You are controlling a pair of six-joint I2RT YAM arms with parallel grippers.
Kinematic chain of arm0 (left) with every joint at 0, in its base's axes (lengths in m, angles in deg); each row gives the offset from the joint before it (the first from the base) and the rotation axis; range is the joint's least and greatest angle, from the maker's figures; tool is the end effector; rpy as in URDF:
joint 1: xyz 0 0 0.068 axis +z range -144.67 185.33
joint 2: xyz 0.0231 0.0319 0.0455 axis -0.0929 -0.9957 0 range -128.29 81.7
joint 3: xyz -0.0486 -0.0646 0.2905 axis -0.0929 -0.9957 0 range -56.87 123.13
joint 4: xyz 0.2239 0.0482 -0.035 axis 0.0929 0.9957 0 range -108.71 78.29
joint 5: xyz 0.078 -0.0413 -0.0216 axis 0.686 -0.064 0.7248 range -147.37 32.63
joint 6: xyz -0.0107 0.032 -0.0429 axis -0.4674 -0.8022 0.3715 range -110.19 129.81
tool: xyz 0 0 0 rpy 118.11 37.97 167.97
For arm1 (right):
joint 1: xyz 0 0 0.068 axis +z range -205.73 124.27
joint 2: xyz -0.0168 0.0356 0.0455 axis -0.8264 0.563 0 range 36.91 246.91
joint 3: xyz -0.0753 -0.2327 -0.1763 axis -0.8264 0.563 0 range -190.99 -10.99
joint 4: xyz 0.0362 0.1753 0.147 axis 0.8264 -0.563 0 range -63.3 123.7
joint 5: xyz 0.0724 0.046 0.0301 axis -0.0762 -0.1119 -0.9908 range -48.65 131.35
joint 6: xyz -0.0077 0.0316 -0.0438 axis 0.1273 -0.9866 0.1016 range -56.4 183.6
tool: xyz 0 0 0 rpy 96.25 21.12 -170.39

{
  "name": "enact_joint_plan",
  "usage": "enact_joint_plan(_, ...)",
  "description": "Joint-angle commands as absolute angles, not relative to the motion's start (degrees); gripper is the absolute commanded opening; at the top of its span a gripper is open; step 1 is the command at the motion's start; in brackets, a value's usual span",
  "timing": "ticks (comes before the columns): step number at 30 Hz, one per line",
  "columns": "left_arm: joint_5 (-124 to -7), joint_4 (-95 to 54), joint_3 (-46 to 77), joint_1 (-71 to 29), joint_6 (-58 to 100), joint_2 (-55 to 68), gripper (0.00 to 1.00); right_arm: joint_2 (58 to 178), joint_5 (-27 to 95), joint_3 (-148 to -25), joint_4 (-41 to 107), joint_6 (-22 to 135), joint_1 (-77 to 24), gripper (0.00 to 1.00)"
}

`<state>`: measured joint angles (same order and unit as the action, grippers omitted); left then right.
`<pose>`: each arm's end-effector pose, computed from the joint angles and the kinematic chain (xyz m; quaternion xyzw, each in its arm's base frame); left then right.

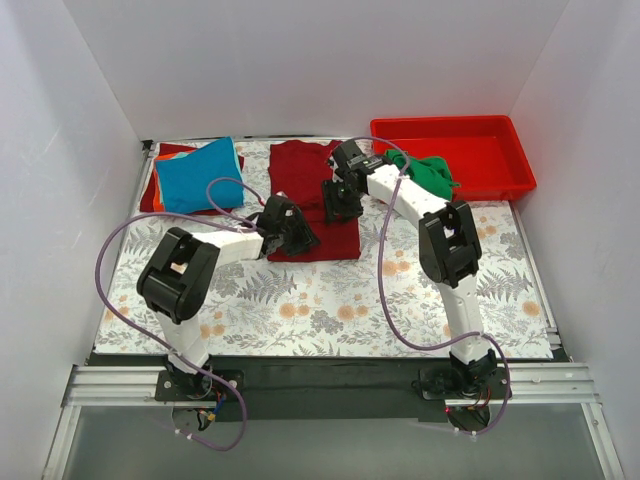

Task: Fold and stack the t-shirts
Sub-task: Fold the tshirt

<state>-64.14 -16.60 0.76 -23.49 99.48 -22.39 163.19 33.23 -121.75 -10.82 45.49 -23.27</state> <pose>0.3087 -0.1747 0.2025 -0.4548 0.8158 -0.3316 0.1331 0.3937 0.2566 0.2555 -0.1385 0.9537 0.1720 0.2039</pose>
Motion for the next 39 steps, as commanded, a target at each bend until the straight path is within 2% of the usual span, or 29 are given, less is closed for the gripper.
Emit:
enact_joint_plan(1,-61.6,-20.9,-1.8,-24.0,101.3,-23.6,0.43,165.0,32.7,-120.8,-8.4,44.3,-23.6,0.56)
enact_joint_plan(24,-58.2,-20.5,-22.8,-32.5,99.0,-18.6,0.43,174.8,36.3,-128.9,-5.8,39.8,-23.7,0.55)
enact_joint_plan(39,-56.3,-19.1,-29.1,-38.1,100.1,-16.6,0.43,169.9,35.9,-131.7,-5.2,36.5,-23.9,0.56)
